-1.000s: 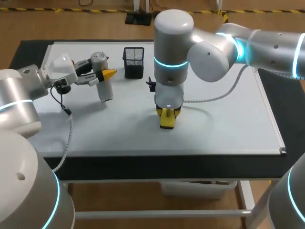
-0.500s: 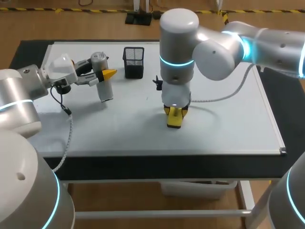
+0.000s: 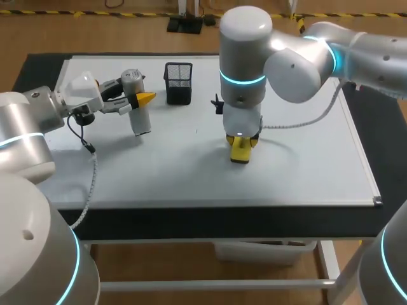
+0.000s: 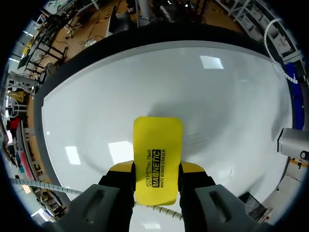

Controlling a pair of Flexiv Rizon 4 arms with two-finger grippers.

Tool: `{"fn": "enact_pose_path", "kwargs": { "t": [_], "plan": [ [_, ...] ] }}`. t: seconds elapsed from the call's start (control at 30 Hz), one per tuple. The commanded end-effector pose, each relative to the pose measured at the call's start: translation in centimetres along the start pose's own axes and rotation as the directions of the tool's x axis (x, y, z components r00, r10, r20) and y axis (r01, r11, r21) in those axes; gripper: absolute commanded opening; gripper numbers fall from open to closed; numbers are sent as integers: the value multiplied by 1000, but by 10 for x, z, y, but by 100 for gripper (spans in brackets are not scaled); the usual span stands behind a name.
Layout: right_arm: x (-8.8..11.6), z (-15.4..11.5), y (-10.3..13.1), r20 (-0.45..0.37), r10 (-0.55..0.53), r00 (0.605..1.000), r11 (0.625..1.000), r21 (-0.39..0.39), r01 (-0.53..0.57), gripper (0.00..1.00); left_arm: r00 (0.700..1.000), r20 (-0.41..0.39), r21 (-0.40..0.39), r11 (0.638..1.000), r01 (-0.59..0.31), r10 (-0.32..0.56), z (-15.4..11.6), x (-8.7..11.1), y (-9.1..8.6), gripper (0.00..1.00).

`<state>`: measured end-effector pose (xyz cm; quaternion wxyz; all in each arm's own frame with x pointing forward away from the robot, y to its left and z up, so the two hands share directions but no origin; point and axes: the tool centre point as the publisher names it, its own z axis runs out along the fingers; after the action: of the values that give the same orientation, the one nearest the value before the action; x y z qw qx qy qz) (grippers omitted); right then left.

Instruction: Pick up the inspection probe, press it on each red-marked spot on the whiteboard one by one, put down the probe, pick up the eraser, and wipe off all the red marks.

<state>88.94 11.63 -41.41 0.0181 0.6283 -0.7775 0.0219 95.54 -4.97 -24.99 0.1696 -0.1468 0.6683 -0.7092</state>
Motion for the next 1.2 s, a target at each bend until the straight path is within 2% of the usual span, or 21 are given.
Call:
{"fn": "enact_pose_path", "kwargs": {
  "t": [0.03,0.17,0.87,1.0,1.07,1.2],
  "plan": [
    [5,-21,-8,-20,-28,999,1000,3,28,0,1000,-1,3,1000,-1,1,0,0,0,0],
    [6,-27,-18,-1,0,1000,1000,5,0,0,1000,-1,3,1000,-1,1,0,0,0,0],
    [6,-27,-18,-1,0,1000,1000,5,0,0,1000,-1,3,1000,-1,1,0,0,0,0],
    [4,-29,-36,-18,-4,1000,999,31,5,0,1000,-1,3,1000,-1,1,0,0,0,0],
    [3,-30,-48,-1,-17,1000,999,28,17,0,1000,-1,3,1000,-1,1,0,0,0,0],
    [-2,-29,-70,-37,-68,997,997,33,69,0,1000,-1,3,1000,-1,1,0,0,0,0]
  ]
}}
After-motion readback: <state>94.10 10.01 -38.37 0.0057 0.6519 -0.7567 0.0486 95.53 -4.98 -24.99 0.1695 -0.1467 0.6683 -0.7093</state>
